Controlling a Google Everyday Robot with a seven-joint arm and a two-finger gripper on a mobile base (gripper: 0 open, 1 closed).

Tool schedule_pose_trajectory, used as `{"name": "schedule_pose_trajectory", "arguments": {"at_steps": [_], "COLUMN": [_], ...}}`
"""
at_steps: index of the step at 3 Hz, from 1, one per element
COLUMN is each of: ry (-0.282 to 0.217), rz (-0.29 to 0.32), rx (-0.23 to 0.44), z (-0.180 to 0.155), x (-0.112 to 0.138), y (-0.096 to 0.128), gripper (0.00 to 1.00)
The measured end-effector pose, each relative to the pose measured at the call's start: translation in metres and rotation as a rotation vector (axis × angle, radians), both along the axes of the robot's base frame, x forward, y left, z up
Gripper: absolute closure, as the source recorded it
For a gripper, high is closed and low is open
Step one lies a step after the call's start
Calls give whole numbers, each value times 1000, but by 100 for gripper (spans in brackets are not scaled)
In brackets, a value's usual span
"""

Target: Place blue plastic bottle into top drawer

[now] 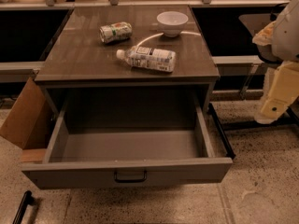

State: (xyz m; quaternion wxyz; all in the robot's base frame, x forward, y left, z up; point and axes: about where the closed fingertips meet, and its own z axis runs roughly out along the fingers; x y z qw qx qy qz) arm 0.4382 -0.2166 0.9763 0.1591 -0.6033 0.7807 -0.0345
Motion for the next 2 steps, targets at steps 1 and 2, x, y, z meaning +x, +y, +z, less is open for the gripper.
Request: {"name": "schedule_pose_trajectory", "arguments": {"at_steps": [1, 2], "ry": [0, -17], "rz": [0, -14], "rx": [0, -2], "z": [0, 3], "x": [0, 6], "y": [0, 5], "gripper": [0, 0]}}
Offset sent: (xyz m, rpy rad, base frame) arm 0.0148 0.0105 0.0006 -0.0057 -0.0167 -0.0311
